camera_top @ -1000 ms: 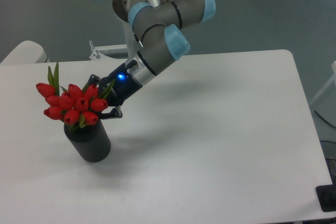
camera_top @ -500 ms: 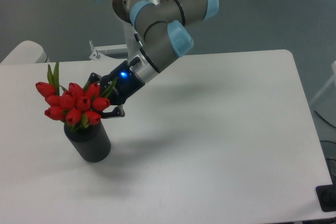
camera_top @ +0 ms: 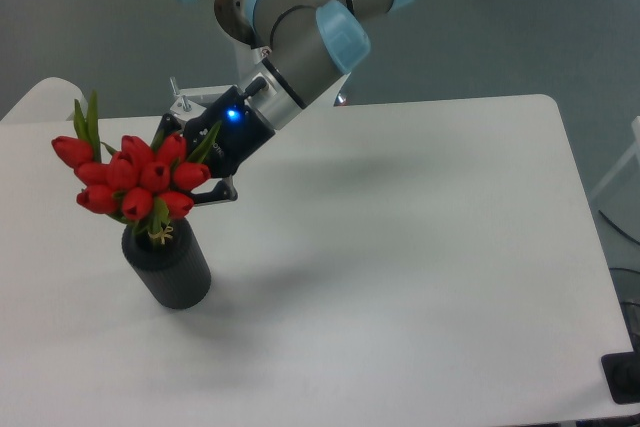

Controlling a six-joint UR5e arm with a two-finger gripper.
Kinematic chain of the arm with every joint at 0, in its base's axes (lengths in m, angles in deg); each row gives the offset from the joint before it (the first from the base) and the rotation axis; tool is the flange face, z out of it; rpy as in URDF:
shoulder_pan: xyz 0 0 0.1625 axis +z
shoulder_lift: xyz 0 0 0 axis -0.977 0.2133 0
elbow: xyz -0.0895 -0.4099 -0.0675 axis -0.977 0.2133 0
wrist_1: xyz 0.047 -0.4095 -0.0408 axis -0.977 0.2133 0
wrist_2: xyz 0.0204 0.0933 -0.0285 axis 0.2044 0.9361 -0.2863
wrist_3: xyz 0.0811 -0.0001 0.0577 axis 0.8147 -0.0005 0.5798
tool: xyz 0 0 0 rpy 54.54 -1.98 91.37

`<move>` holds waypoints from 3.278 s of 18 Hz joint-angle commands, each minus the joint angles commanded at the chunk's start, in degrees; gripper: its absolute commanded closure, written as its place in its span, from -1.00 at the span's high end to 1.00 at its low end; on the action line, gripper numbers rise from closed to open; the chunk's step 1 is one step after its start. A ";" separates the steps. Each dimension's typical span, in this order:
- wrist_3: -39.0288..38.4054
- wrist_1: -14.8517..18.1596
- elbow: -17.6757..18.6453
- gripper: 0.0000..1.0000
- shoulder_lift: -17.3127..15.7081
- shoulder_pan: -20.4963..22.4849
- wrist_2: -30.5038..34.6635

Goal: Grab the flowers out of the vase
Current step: 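Lift the gripped tulips straight up out of the black vase, then carry the tulip bouquet away from the vase across the table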

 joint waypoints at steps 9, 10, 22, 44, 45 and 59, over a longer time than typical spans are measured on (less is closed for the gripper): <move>-6.68 0.09 -1.76 -0.53 -3.87 1.15 -0.09; -7.38 0.00 -2.02 -0.53 -4.04 1.23 -0.09; -14.85 0.35 -2.90 -0.53 -9.40 1.50 0.53; -6.26 0.35 -20.21 -0.54 5.79 20.82 0.88; -4.94 0.35 -20.74 -0.54 6.41 21.96 0.79; 3.16 0.35 -25.05 -0.58 14.50 22.94 14.75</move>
